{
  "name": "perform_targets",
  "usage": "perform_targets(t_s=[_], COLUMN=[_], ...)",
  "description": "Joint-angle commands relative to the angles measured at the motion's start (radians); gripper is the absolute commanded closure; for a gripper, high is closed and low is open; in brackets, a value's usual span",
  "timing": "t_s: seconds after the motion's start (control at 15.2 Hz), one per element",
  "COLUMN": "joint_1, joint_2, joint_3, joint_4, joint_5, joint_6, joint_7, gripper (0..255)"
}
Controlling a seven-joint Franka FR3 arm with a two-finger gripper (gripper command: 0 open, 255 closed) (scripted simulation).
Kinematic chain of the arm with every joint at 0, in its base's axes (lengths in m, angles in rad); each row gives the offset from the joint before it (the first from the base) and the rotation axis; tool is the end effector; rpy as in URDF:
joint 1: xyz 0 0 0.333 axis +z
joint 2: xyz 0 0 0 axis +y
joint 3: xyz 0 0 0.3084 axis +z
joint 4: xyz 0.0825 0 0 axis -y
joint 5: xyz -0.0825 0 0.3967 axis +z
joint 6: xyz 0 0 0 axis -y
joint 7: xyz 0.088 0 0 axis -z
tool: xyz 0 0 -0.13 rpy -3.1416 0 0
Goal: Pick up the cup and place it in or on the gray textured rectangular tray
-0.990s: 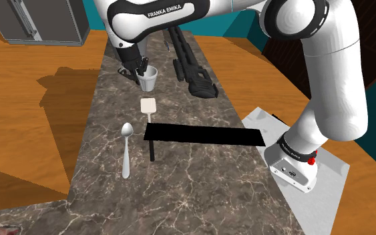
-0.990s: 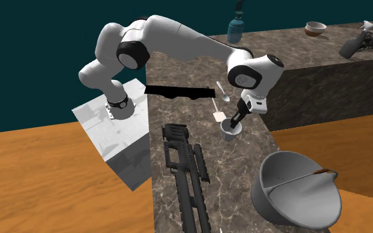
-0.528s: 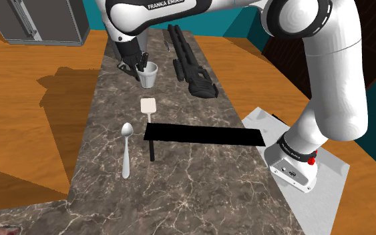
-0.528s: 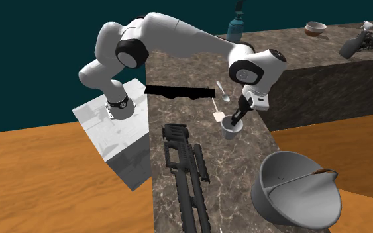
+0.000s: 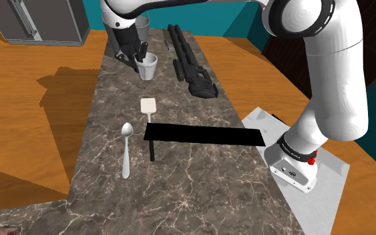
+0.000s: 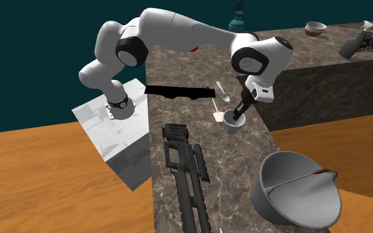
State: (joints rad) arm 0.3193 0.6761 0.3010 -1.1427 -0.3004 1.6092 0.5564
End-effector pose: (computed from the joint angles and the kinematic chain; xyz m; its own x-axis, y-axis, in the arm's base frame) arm 0.6368 0.3427 0.3729 0.9940 0.0476 -0.0989 0.0655 -0.9803 0.1865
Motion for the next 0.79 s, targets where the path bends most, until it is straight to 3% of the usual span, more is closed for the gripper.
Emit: perform_targets(t_s=[0.0,0.59,0.73], joint_1=[0.004,0.027,0.003], joint_2=[-0.001,0.017,-0.101], joint_3=[0.000,-0.002,0.017], joint_4=[0.030,0.183,-0.010], joint_5=[0.001,-0.001,0.022], joint_6=[-0.030,-0.161,-0.091], joint_7=[-0.005,-0.027,0.005], gripper=[255,255,255])
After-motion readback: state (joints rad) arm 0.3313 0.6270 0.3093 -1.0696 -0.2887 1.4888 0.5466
